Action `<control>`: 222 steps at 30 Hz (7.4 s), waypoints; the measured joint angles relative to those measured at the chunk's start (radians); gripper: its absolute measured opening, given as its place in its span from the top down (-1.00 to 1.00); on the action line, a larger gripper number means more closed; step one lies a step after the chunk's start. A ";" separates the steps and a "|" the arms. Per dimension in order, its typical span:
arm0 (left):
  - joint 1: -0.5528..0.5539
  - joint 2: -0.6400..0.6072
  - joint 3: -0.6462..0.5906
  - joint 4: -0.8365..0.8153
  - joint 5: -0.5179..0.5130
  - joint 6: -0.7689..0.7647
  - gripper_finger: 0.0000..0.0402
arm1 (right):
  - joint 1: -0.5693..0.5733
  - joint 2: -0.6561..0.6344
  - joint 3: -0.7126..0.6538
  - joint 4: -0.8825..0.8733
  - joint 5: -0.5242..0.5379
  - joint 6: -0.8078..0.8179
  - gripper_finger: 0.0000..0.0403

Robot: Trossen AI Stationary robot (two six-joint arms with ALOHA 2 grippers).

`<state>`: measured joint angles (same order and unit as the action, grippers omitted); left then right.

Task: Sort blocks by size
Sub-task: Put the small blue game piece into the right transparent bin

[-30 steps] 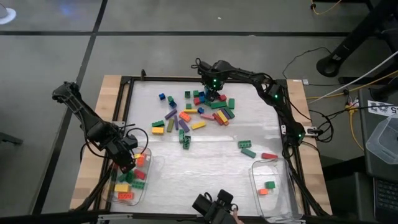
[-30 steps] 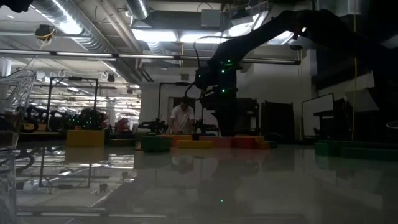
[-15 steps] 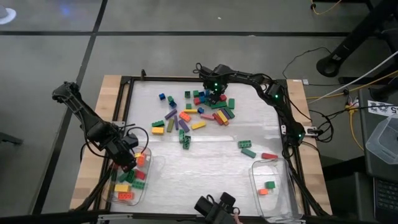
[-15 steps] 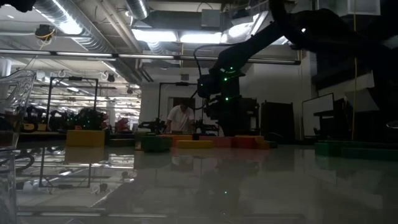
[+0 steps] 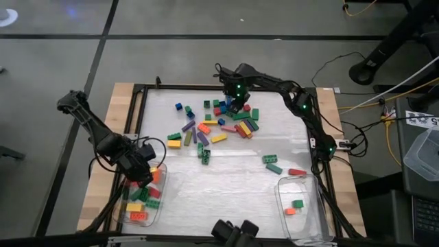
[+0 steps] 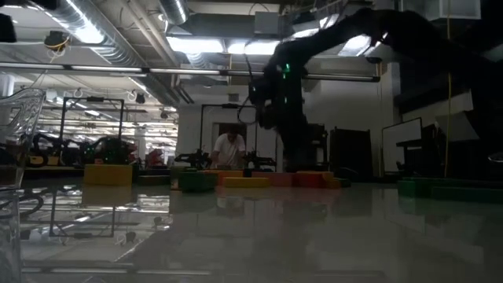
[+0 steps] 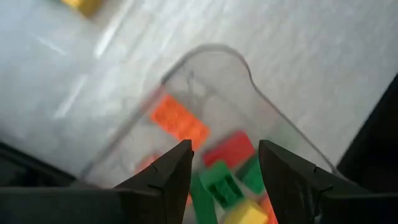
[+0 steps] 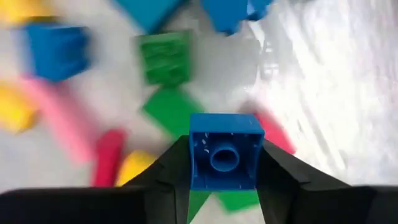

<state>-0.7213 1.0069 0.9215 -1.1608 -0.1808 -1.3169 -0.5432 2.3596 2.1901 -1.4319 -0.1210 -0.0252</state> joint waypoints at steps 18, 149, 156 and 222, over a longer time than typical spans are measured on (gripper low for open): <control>0.339 0.000 -0.001 0.273 -0.277 0.582 0.14 | 0.439 -0.206 0.158 -0.139 -0.206 0.309 0.28; 1.495 0.627 0.000 0.621 -0.020 1.508 0.49 | 1.531 -0.331 -0.354 -0.137 0.070 1.581 -0.37; 1.495 0.623 0.001 0.625 -0.016 1.491 0.70 | 1.531 -0.331 -0.288 -0.138 0.198 1.581 -0.37; 0.932 0.327 0.000 0.740 0.759 0.934 1.00 | 1.010 -0.326 -0.168 0.512 0.786 -0.159 -0.37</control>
<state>0.2103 1.3338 0.9218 -0.4209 0.5785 -0.3825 0.4668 2.0335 2.0220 -0.9199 0.6648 -0.1842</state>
